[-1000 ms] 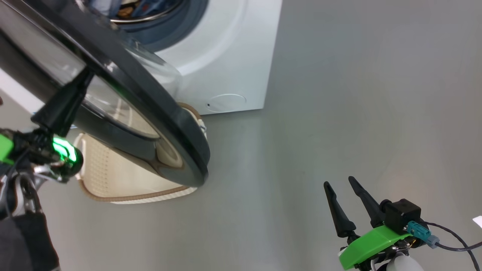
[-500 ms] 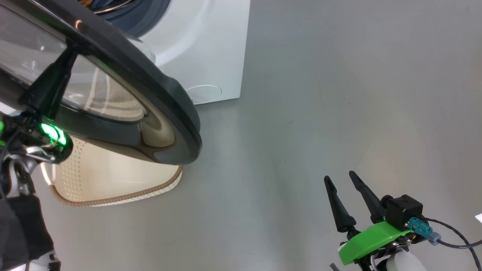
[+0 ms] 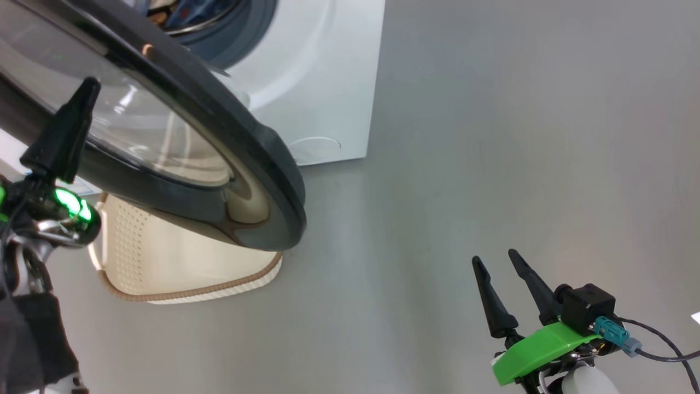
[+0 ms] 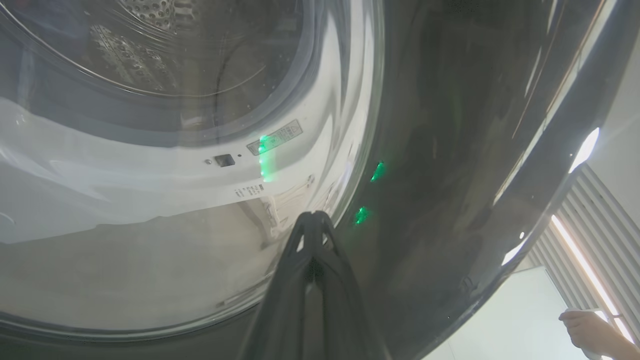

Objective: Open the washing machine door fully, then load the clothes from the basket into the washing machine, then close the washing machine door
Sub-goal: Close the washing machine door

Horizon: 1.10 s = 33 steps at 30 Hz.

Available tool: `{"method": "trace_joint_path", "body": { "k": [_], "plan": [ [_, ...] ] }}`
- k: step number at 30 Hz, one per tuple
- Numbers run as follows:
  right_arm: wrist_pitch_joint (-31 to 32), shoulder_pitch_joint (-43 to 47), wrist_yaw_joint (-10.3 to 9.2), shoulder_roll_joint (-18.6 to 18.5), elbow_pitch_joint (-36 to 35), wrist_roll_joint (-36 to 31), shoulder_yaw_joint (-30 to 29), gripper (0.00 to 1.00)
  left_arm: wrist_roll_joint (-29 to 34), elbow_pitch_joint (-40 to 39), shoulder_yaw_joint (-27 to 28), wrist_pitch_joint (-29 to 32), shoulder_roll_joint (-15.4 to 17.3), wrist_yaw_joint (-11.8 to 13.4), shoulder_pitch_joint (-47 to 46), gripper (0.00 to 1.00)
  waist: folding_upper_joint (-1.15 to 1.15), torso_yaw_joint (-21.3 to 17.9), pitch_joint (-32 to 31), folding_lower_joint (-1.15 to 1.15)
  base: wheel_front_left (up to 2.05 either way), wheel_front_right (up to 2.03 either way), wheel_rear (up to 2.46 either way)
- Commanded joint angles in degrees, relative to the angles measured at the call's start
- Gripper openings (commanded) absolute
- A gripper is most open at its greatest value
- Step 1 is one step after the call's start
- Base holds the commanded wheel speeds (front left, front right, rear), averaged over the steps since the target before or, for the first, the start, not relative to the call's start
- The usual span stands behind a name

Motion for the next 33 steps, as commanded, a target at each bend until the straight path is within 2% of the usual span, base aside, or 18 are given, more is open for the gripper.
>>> {"method": "trace_joint_path", "body": {
  "k": [1, 12, 13, 14, 15, 16, 17, 18, 24, 26, 33],
  "plan": [
    [-0.7, -0.3, 0.09, 0.2, -1.1, 0.2, 1.2, 1.00, 0.8, -1.4, 1.5, -0.6, 2.0, -0.4, 1.2, 0.00, 0.00, 1.2, -1.4, 0.00, 0.00, 0.00, 0.00],
    [-0.7, 1.5, 0.09, 0.2, -0.4, 0.1, 1.1, 1.00, 6.2, -9.4, 1.4, -9.4, 2.1, -0.6, 7.4, 0.00, 0.00, 3.2, -6.3, 0.00, 0.00, 0.00, 0.00],
    [-0.7, 1.7, 0.09, 0.2, -0.4, 0.1, 1.1, 1.00, 6.4, -10.0, 1.3, -10.2, 2.1, -0.6, 8.1, 0.05, 0.00, 3.4, -6.7, 0.00, 0.00, 0.00, 0.00],
    [-0.7, 2.0, 0.09, 0.2, -0.3, 0.1, 1.1, 1.00, 6.4, -10.7, 1.1, -10.7, 2.0, -0.6, 8.7, 0.21, 0.00, 3.5, -7.1, 0.00, 0.00, 0.00, 0.00],
    [-0.7, 2.2, 0.09, 0.3, -0.3, 0.1, 1.1, 1.00, 6.4, -11.2, 1.0, -11.4, 2.0, -0.6, 9.4, 0.28, 0.00, 3.7, -7.5, 0.00, 0.00, 0.00, 0.00],
    [-0.7, 2.4, 0.09, 0.3, -0.3, 0.1, 1.0, 1.00, 6.6, -11.8, 1.0, -12.2, 2.0, -0.6, 10.0, 0.45, 0.00, 3.8, -7.9, 0.00, 0.00, 0.00, 0.00],
    [-0.7, 2.6, 0.09, 0.3, -0.3, 0.1, 1.0, 1.00, 7.2, -12.5, 0.7, -12.9, 2.3, -0.6, 10.7, 0.66, 0.00, 3.9, -8.2, 0.00, 0.00, 0.00, 0.00],
    [-0.7, 2.8, 0.09, 0.3, -0.4, 0.1, 0.9, 1.00, 7.8, -13.3, 0.5, -13.9, 2.5, -0.6, 11.4, 1.00, 0.00, 4.1, -8.5, 0.00, 0.00, 0.00, 0.00],
    [-0.7, 3.4, 0.09, 0.3, -0.7, 0.0, 0.9, 1.00, 12.5, -17.0, -2.3, -21.0, 4.3, -0.6, 15.5, 1.00, 0.00, 4.6, -9.3, 0.00, 0.00, 0.00, 0.00],
    [-0.7, 3.6, 0.09, 0.2, -0.9, -0.1, 0.8, 1.00, 13.9, -18.3, -3.6, -25.6, 5.2, -0.6, 17.1, 1.00, 0.00, 4.8, -9.6, 0.00, 0.00, 0.00, 0.00],
    [-0.7, 4.1, 0.09, 0.2, -1.1, -0.2, 0.9, 1.00, 22.9, -20.1, -10.5, -38.6, 11.6, -0.6, 22.4, 1.00, 0.00, 5.0, -10.2, 0.00, 0.00, 0.00, 0.00]
  ]
}}
